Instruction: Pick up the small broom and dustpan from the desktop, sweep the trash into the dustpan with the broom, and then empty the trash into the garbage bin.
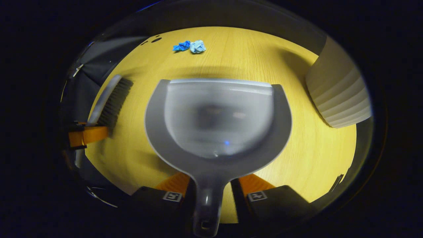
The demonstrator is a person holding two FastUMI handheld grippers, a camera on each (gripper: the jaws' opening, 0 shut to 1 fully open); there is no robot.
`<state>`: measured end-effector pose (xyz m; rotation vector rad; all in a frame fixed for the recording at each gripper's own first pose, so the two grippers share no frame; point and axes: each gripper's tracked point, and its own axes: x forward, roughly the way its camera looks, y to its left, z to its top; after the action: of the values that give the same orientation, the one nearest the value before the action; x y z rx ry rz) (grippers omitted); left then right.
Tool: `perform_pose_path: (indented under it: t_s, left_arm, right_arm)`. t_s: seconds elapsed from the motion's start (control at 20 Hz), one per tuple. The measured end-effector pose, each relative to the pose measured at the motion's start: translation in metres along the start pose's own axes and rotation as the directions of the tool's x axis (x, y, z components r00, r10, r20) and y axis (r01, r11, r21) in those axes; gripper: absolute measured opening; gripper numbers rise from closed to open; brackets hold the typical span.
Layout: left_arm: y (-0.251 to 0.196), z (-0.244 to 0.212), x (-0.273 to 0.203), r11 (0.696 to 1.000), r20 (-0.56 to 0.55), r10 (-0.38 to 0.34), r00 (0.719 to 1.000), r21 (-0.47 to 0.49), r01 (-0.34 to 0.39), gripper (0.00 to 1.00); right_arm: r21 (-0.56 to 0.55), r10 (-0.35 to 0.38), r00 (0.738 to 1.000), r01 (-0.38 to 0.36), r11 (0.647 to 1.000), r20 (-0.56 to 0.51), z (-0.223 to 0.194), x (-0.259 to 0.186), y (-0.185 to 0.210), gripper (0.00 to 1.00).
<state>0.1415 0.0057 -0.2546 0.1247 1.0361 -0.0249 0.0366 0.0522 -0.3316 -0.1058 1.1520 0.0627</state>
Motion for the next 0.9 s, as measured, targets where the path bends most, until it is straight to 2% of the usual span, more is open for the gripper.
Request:
perform_pose_path:
  t_s: [0.05,0.3,0.45,0.5,0.7,0.75,0.9]
  left_arm:
    - [0.003,0.009,0.002,1.0,0.004,0.001,1.0,0.003,-0.001,0.26]
    - [0.021,0.062,0.01,0.996,0.029,0.016,0.999,0.09,-0.019,0.28]
    - [0.02,0.097,0.024,0.992,0.033,0.0,0.999,0.128,-0.004,0.29]
    - [0.021,0.11,0.03,0.988,0.036,0.004,0.999,0.156,-0.009,0.26]
    - [0.008,0.16,0.053,0.953,0.049,0.013,0.999,0.302,-0.027,0.29]
    - [0.006,0.172,0.058,0.941,0.061,0.02,0.998,0.336,-0.039,0.28]
    - [-0.004,0.202,0.067,0.884,0.076,0.048,0.996,0.462,-0.078,0.28]
  right_arm:
    - [0.002,0.009,1.0,-0.009,1.0,-0.024,0.001,0.005,0.0,0.4]
    - [-0.108,0.043,0.997,-0.049,0.993,-0.058,-0.006,-0.003,-0.013,0.37]
    - [-0.221,0.058,0.993,-0.079,0.972,-0.101,-0.01,-0.008,-0.032,0.37]
    - [-0.257,0.054,0.992,-0.082,0.963,-0.115,-0.01,-0.011,-0.04,0.37]
    - [-0.311,0.05,0.989,-0.092,0.946,-0.139,-0.004,-0.02,-0.063,0.37]
    - [-0.322,0.047,0.99,-0.089,0.943,-0.136,0.001,-0.021,-0.065,0.37]
    - [-0.376,0.035,0.992,-0.078,0.923,-0.118,0.009,-0.023,-0.077,0.36]
